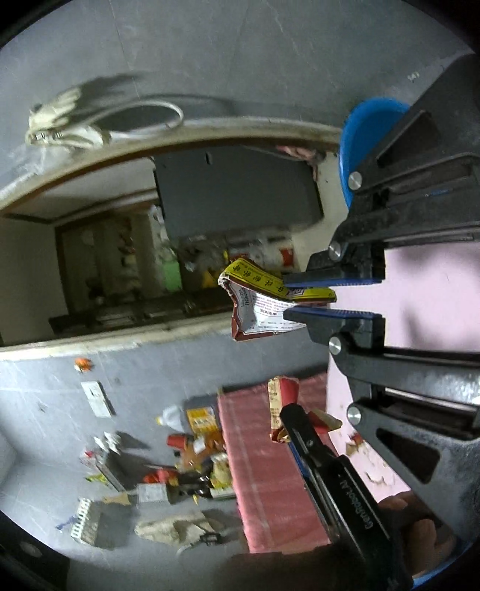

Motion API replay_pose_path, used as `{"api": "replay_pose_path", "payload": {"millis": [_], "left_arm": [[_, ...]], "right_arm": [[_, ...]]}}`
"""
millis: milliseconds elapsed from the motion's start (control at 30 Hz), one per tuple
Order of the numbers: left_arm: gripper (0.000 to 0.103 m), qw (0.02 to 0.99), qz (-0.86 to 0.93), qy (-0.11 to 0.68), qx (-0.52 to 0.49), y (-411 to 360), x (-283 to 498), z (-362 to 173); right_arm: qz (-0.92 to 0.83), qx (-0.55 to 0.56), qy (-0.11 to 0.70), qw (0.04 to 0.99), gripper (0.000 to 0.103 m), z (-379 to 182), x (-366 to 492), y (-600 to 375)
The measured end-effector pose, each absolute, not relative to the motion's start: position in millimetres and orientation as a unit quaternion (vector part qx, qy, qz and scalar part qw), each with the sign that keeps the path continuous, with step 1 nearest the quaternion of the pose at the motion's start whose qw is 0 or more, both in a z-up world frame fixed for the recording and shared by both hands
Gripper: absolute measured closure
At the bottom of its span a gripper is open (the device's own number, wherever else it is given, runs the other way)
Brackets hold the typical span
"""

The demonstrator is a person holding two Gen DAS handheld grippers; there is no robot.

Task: Collect trash
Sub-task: 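Carry the red pack and white-yellow wrapper over the blue bucket with both grippers, then open both grippers to drop the pack and wrapper into the bucket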

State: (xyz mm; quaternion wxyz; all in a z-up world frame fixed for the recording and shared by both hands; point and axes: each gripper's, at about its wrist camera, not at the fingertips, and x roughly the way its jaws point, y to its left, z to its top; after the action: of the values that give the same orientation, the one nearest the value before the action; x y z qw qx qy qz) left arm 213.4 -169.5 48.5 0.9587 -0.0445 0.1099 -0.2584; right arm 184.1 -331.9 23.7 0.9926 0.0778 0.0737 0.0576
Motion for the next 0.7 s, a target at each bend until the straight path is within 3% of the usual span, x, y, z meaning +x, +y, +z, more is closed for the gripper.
{"api": "replay_pose_path", "payload": {"millis": [433, 700], "left_arm": [[0.080, 0.945, -0.297, 0.131, -0.030, -247, 254, 41], [0.080, 0.924, -0.315, 0.218, -0.001, -275, 290, 10]], "right_arm": [[-0.007, 0.111, 0.092, 0.989, 0.092, 4, 201, -397], [-0.030, 0.159, 0.155, 0.974, 0.092, -32, 227, -421]]}}
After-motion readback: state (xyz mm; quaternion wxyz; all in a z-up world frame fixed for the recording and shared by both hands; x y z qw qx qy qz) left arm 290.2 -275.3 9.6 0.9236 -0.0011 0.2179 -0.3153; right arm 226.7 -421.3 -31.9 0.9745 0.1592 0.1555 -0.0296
